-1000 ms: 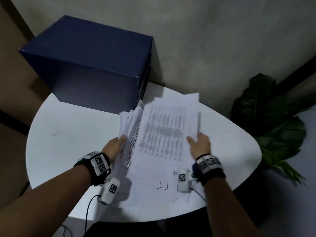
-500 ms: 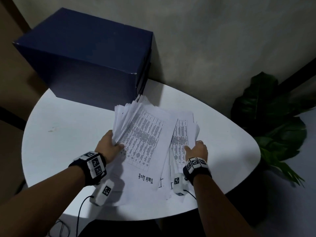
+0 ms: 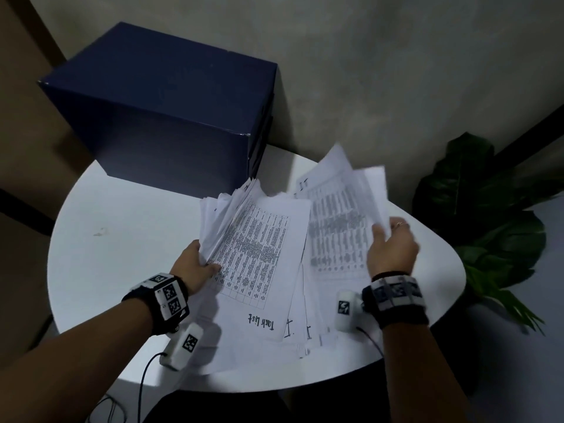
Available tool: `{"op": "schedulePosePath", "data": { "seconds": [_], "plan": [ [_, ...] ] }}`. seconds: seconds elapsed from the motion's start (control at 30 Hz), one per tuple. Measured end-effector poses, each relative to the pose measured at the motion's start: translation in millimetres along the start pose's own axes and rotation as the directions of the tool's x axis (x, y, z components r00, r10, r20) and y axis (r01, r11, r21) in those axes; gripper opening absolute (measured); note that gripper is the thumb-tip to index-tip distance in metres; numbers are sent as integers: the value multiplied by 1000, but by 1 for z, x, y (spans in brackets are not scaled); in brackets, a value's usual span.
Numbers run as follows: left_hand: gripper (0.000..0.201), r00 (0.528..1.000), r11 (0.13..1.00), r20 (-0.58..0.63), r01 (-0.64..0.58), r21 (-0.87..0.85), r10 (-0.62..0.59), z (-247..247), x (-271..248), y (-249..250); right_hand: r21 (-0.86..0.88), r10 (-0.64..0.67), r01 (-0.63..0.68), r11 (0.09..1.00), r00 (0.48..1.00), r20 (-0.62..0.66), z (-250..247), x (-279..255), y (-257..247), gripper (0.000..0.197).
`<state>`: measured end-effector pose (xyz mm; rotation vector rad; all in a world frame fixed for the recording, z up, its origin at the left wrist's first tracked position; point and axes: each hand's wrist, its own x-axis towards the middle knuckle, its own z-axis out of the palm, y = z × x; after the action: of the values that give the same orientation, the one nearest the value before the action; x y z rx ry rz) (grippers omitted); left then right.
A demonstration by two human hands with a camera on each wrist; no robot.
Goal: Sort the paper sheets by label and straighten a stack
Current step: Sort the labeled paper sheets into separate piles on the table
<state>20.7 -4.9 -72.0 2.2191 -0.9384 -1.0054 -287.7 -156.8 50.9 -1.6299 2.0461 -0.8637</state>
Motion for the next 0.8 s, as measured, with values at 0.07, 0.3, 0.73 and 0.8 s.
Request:
{"op": "schedulePosePath", "data": {
  "seconds": [0.07,0.3,0.73,0.8],
  "plan": [
    [41,1000,999,8,11,31,-12,3,2,-1,48,-128,135,990,984,-121,-33,12,-19,22],
    [39,999,993,20,37,111,-39,8,1,10,350,-101,183,919,965,-240,-92,39,-50,20],
    [96,905,862,389,330,-384,-173,1,2,28,-159,265,-213,964,817,513,95,-8,53,56],
    [91,934,945,307,253,-208,-182,11,1,41,-278,243,-104,955,810,533,110,-15,47,66]
  ]
}}
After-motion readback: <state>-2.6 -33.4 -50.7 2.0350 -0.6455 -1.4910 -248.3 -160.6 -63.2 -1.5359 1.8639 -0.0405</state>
